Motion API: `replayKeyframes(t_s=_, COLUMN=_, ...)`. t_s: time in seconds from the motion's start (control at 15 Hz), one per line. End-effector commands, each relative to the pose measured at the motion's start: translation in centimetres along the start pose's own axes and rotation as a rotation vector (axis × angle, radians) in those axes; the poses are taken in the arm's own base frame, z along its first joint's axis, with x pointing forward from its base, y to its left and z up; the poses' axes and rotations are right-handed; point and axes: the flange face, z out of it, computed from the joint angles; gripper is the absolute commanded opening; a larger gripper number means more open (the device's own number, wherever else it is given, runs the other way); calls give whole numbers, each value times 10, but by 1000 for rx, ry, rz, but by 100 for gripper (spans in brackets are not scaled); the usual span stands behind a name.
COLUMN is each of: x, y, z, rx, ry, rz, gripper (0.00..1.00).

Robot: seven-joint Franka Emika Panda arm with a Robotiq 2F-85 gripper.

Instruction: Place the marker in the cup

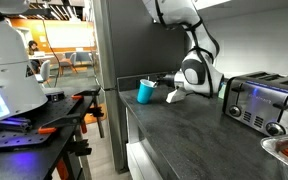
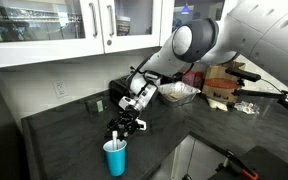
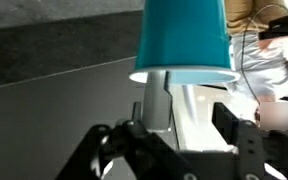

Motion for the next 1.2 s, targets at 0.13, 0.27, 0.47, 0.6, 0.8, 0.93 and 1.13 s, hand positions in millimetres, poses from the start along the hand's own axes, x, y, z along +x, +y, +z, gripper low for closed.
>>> replayKeyframes(t_s=0.13, x=27, y=-6, z=2, rx=64, ry=-17, rz=-37, gripper=100)
replayKeyframes(t_s=0.27, x=45, y=-10, z=7, rx=119, ry=-29, rz=-65, gripper=100)
replayKeyframes(t_s=0.47, x=70, y=-13, z=16, rx=164, ry=-30, rz=-82, gripper=100)
replayKeyframes(t_s=0.6, x=85, y=-15, z=19, rx=145, ry=-50, rz=-69, gripper=100)
replayKeyframes(t_s=0.8, x=102, y=-22, z=17, rx=97, ry=-149, rz=-58, gripper=100)
replayKeyframes(t_s=0.93, x=110, y=-25, z=15, rx=59, ry=-209, rz=-56, gripper=100)
replayKeyframes(t_s=1.13, x=118, y=-33, z=15, rx=14, ry=-254, rz=-59, gripper=100)
